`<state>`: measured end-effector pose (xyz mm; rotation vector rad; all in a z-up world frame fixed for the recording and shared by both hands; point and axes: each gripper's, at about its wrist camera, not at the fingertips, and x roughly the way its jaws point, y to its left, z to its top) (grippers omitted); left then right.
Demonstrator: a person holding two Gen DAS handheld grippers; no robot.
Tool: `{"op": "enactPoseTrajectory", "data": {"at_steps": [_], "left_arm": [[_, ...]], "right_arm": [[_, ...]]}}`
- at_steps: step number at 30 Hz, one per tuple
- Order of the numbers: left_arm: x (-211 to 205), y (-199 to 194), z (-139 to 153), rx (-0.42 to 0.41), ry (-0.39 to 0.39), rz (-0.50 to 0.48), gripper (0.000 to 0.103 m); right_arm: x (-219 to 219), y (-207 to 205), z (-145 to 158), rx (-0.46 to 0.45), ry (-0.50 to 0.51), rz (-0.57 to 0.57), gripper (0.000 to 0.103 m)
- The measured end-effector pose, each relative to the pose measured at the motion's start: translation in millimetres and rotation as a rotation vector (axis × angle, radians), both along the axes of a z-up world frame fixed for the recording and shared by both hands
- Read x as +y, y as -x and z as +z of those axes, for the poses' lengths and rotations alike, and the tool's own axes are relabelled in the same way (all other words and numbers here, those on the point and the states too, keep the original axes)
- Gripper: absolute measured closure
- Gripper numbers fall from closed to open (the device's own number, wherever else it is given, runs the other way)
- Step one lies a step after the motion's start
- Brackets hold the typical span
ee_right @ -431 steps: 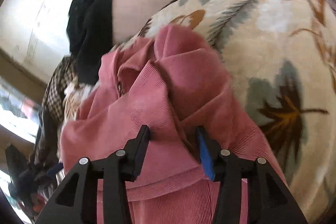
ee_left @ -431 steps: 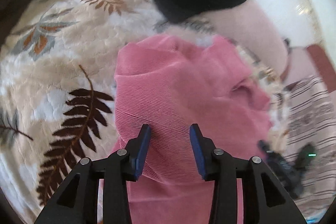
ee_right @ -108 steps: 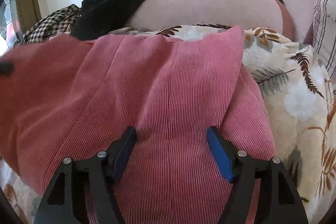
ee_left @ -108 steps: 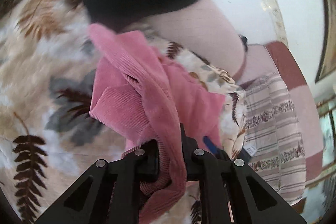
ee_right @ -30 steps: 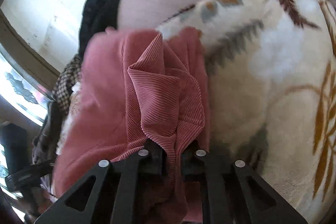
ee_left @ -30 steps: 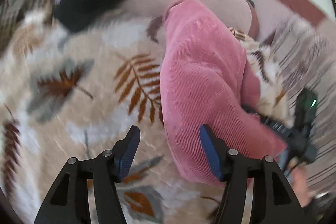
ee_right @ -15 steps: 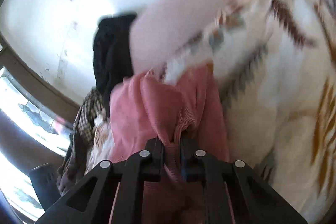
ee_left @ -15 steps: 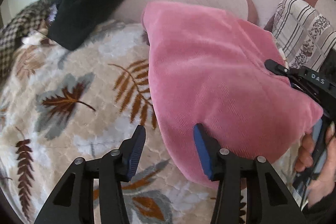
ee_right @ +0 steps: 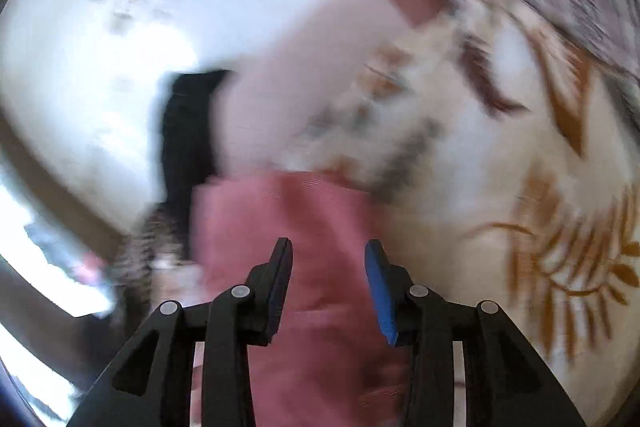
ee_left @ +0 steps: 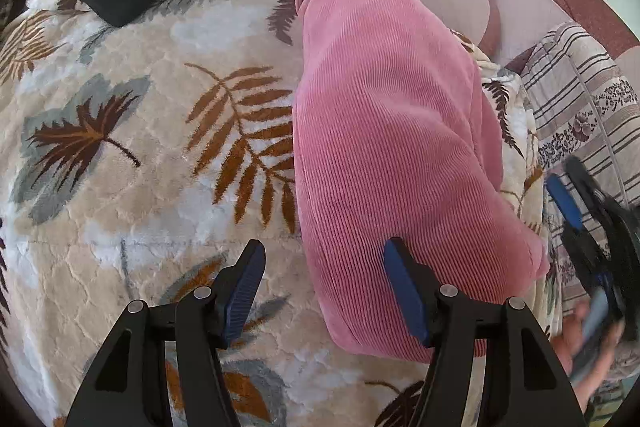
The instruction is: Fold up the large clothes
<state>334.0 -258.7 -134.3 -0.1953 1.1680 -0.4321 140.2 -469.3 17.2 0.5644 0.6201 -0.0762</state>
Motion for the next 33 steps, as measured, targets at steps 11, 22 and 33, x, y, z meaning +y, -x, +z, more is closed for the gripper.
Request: {"op": "enactPoseTrajectory", "data": {"at_steps": [11, 22, 33], "left_arm": [[20, 14, -2, 0.115, 0.165, 0.044, 0.046], [27, -19, 18, 0.085, 0.196, 0.065, 0.049], [-36, -125, -22, 0.107, 0.076, 0.123, 0.041]], "right_arm": [[68, -21, -58, 0.318, 0.441, 0.163, 0.068], [26, -34, -5, 0.211, 0.196, 0.072, 0.057], [-4, -139, -79, 0.405, 0.182, -0.051, 0.051]]}}
